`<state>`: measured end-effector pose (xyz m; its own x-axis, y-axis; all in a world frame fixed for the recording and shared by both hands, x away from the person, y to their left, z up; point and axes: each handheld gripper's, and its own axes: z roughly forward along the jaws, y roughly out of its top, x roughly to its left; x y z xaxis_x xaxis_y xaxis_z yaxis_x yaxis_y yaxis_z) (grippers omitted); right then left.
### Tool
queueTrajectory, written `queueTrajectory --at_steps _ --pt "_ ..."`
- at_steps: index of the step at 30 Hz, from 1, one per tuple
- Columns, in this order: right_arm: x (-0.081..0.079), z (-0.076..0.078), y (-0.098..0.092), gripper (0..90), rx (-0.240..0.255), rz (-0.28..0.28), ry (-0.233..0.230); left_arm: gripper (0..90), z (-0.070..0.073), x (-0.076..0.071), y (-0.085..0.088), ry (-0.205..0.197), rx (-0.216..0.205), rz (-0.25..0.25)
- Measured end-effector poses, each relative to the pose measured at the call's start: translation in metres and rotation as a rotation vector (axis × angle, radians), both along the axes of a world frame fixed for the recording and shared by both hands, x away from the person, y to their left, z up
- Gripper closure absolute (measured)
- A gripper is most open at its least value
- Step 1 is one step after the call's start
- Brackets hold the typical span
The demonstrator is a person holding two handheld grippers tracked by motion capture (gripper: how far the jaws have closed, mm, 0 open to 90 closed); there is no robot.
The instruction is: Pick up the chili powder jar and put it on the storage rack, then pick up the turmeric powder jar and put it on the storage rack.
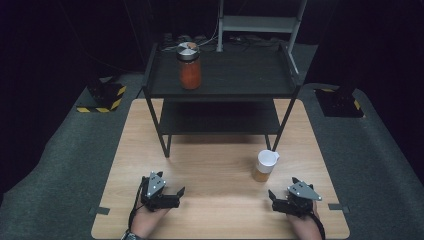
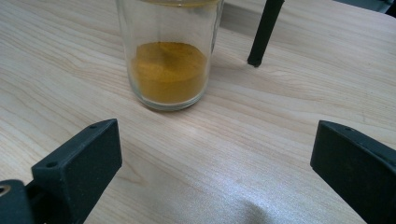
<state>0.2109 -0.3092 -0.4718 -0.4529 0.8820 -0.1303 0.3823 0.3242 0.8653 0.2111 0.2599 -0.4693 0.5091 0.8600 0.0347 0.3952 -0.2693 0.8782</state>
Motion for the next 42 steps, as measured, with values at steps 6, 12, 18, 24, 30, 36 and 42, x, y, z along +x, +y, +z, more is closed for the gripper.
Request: queueTrajectory --at_steps 6,12,18,24,30,36,42 --pt "-0.001 -0.001 0.000 1.2 -0.001 0.000 -0.007 0.3 0.000 -0.002 -0.003 0.011 0.036 -0.009" --pt "-0.001 -0.001 0.000 1.2 0.000 -0.001 -0.007 0.3 0.000 -0.001 -0.008 0.015 0.075 -0.022" --pt "-0.002 -0.001 0.001 1.2 -0.002 -0.004 -0.007 0.3 0.001 -0.002 -0.012 0.013 0.093 -0.013" --pt "-0.004 -0.002 0.003 0.6 -0.009 -0.011 -0.017 0.3 0.002 -0.001 -0.013 0.023 0.099 -0.011" --pt "-0.007 -0.003 0.007 0.6 -0.029 -0.017 -0.038 0.7 0.003 -0.001 -0.021 0.016 0.154 -0.031" --pt "-0.007 -0.003 0.007 1.1 -0.022 0.004 -0.042 0.8 0.004 -0.002 -0.023 0.012 0.166 -0.034" --pt "-0.012 0.003 0.005 0.9 0.026 0.029 -0.070 0.8 0.003 -0.004 -0.026 0.000 0.186 -0.035"
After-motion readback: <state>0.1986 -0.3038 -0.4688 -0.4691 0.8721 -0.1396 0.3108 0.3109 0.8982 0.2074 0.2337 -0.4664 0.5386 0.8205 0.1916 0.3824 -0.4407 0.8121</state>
